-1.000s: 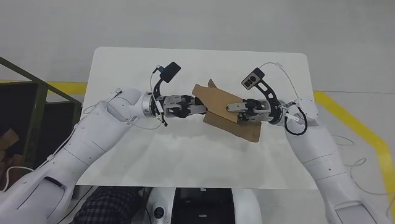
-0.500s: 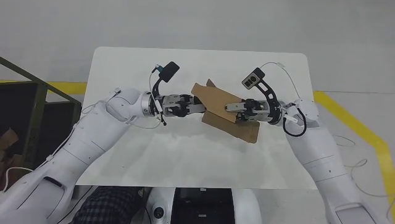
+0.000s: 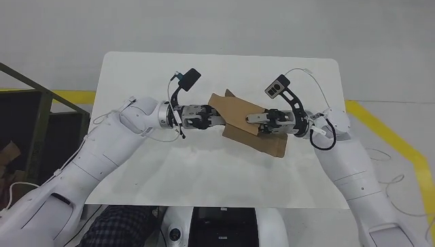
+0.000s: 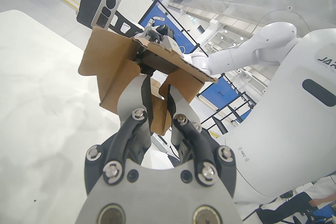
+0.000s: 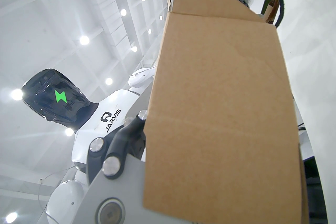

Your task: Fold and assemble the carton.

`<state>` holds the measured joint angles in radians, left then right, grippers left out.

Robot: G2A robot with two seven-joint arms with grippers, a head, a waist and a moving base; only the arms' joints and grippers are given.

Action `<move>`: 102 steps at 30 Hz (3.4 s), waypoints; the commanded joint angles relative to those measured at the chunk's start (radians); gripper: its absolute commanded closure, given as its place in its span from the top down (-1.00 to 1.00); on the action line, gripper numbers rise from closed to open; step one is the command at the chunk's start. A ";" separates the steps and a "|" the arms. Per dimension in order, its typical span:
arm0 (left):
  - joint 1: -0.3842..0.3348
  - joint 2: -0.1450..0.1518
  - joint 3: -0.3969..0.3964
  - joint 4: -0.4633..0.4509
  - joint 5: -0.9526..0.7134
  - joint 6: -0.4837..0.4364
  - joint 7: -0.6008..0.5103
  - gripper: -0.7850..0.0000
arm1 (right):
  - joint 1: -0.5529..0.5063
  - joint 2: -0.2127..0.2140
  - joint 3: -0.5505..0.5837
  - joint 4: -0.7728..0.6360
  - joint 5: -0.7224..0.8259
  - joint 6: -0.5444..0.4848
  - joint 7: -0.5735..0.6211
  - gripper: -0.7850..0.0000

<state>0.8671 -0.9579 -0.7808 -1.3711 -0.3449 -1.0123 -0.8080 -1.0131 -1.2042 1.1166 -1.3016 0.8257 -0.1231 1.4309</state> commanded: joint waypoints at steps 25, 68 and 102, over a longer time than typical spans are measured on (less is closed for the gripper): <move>0.043 0.003 -0.147 0.078 -0.032 0.000 0.000 -0.52 | -0.021 0.006 0.006 -0.014 0.025 0.027 0.063 -1.00; 0.000 -0.025 -0.009 0.081 -0.091 0.000 0.000 -0.51 | -0.015 0.000 -0.037 -0.019 0.017 0.032 0.023 -1.00; 0.069 0.027 -0.198 -0.052 0.136 0.000 0.000 1.00 | -0.006 0.007 -0.006 0.036 0.098 0.144 0.094 -1.00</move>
<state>0.9357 -0.9336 -0.9695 -1.4087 -0.2500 -1.0123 -0.8079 -1.0188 -1.1983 1.1079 -1.2658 0.9235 0.0151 1.5224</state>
